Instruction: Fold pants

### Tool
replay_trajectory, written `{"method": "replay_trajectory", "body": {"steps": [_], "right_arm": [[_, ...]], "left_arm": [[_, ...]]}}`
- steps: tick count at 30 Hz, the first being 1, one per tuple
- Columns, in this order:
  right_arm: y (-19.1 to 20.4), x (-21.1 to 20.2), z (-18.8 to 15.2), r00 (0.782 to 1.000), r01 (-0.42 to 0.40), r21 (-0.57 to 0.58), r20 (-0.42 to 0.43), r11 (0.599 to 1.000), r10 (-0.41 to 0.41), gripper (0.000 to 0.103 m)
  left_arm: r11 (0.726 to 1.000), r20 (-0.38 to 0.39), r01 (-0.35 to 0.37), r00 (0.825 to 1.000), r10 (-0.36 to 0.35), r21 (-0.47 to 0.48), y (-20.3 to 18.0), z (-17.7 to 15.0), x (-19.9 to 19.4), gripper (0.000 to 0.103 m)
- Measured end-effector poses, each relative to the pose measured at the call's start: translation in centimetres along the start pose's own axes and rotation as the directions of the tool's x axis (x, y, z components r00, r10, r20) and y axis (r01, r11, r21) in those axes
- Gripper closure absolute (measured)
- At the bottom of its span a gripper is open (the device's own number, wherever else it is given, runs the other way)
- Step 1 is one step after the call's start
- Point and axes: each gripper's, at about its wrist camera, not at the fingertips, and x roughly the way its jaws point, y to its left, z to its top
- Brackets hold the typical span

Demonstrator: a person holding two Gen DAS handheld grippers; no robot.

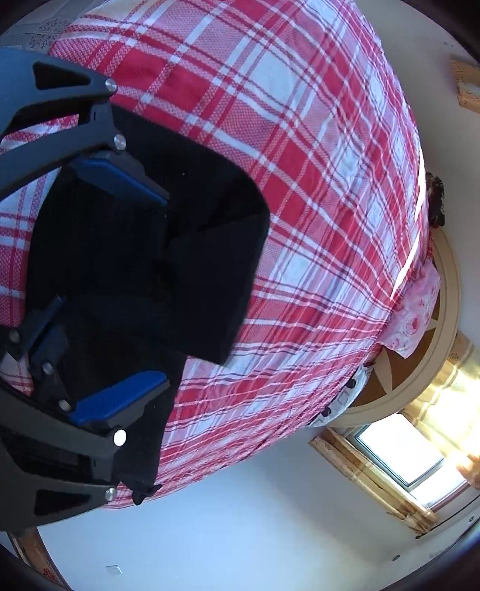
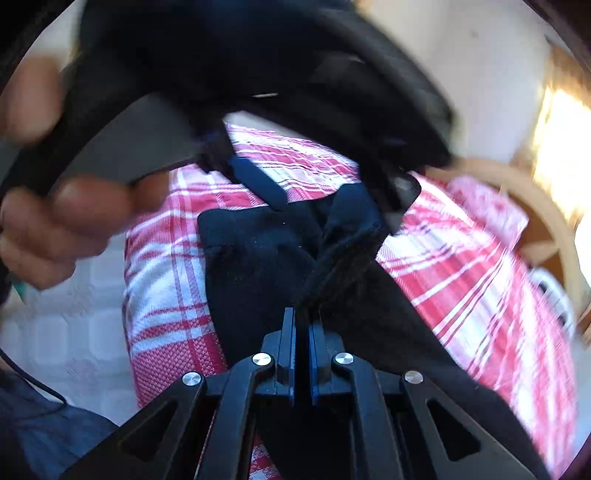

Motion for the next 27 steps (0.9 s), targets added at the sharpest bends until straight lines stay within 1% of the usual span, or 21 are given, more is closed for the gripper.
{"method": "replay_trajectory", "body": {"steps": [3, 5, 6, 7, 9, 11, 12, 13, 14, 15, 16, 17, 18, 19, 20, 21, 22, 23, 24, 25, 27], "right_arm": [[1.8, 0.1, 0.2, 1.000, 0.021, -0.095, 0.007, 0.995, -0.021, 0.098], [3.4, 0.0, 0.2, 0.999, 0.048, -0.171, 0.026, 0.984, -0.044, 0.098], [3.7, 0.0, 0.2, 0.999, 0.047, -0.175, 0.027, 0.983, -0.043, 0.098], [3.5, 0.0, 0.1, 0.999, 0.036, -0.155, 0.029, 0.987, -0.032, 0.098], [2.3, -0.5, 0.0, 0.999, 0.022, -0.084, 0.045, 0.996, -0.018, 0.097], [0.1, -1.7, -0.3, 0.997, -0.022, 0.035, 0.072, 0.999, 0.019, 0.097], [-1.5, -2.4, -0.8, 0.995, -0.062, 0.122, 0.084, 0.991, 0.052, 0.097], [-3.4, -3.2, -1.4, 0.992, -0.102, 0.227, 0.095, 0.968, 0.082, 0.097], [-5.2, -4.0, -2.2, 0.989, -0.130, 0.329, 0.109, 0.936, 0.099, 0.097], [-7.3, -5.0, -3.4, 0.986, -0.153, 0.442, 0.130, 0.884, 0.105, 0.097], [-9.8, -6.1, -5.1, 0.981, -0.182, 0.564, 0.160, 0.806, 0.110, 0.096], [-11.9, -6.9, -6.9, 0.976, -0.209, 0.660, 0.186, 0.722, 0.112, 0.091], [-14.2, -7.8, -9.2, 0.971, -0.232, 0.759, 0.215, 0.609, 0.102, 0.069], [-16.4, -8.6, -11.9, 0.969, -0.241, 0.840, 0.236, 0.485, 0.074, 0.054], [-17.9, -9.5, -14.6, 0.966, -0.251, 0.895, 0.256, 0.369, 0.035, 0.024], [-19.3, -10.7, -17.5, 0.960, -0.265, 0.933, 0.280, 0.245, -0.028, 0.012], [-20.1, -12.1, -20.2, 0.952, -0.272, 0.952, 0.288, 0.143, -0.106, 0.011], [-20.7, -13.1, -22.2, 0.944, -0.280, 0.957, 0.289, 0.078, -0.159, 0.011], [-21.4, -14.0, -24.0, 0.942, -0.285, 0.958, 0.284, 0.018, -0.181, 0.011], [-21.8, -14.4, -24.8, 0.943, -0.289, 0.957, 0.283, -0.008, -0.176, 0.011], [-22.5, -15.1, -25.8, 0.945, -0.290, 0.956, 0.279, -0.040, -0.173, 0.011]], "left_arm": [[0.997, -0.009, -0.056, 0.998, 0.056, 0.047, -0.8, -0.3, 0.5, 0.011], [0.989, -0.007, -0.133, 0.991, 0.134, 0.068, -0.8, -0.5, 0.9, 0.011], [0.984, -0.004, -0.166, 0.986, 0.167, 0.064, -0.6, -0.5, 1.2, 0.011], [0.982, 0.000, -0.179, 0.984, 0.179, 0.051, -0.2, -0.5, 1.5, 0.013], [0.989, -0.004, -0.147, 0.989, 0.147, 0.005, 0.7, -0.6, 1.8, 0.022], [0.996, -0.016, -0.072, 0.997, 0.071, -0.053, 1.6, -0.8, 2.1, 0.052], [0.996, -0.016, -0.039, 0.999, 0.038, -0.074, 1.9, -0.9, 2.2, 0.061], [0.996, -0.007, -0.018, 1.000, 0.017, -0.089, 2.2, -1.1, 2.1, 0.078], [0.995, -0.002, -0.015, 1.000, 0.015, -0.097, 2.2, -1.1, 2.1, 0.086], [0.994, 0.003, -0.009, 1.000, 0.009, -0.109, 2.4, -1.1, 1.9, 0.086], [0.991, 0.014, 0.016, 1.000, -0.014, -0.131, 2.6, -1.1, 1.6, 0.088], [0.987, 0.026, 0.049, 0.999, -0.046, -0.155, 2.9, -1.0, 1.2, 0.090], [0.982, 0.036, 0.075, 0.997, -0.070, -0.174, 3.0, -0.8, 1.0, 0.090], [0.975, 0.056, 0.103, 0.994, -0.094, -0.196, 3.1, -0.5, 0.4, 0.090], [0.973, 0.069, 0.111, 0.993, -0.099, -0.201, 3.0, -0.3, 0.0, 0.090], [0.973, 0.083, 0.111, 0.992, -0.096, -0.200, 2.7, 0.0, -0.5, 0.090], [0.974, 0.091, 0.112, 0.991, -0.095, -0.197, 2.6, 0.2, -0.8, 0.090], [0.974, 0.101, 0.117, 0.990, -0.099, -0.193, 2.3, 0.3, -1.3, 0.090], [0.973, 0.107, 0.125, 0.989, -0.106, -0.192, 2.2, 0.5, -1.6, 0.090], [0.970, 0.116, 0.144, 0.986, -0.123, -0.194, 2.0, 0.6, -2.1, 0.090], [0.965, 0.129, 0.169, 0.981, -0.146, -0.198, 1.8, 0.8, -2.7, 0.090]]}}
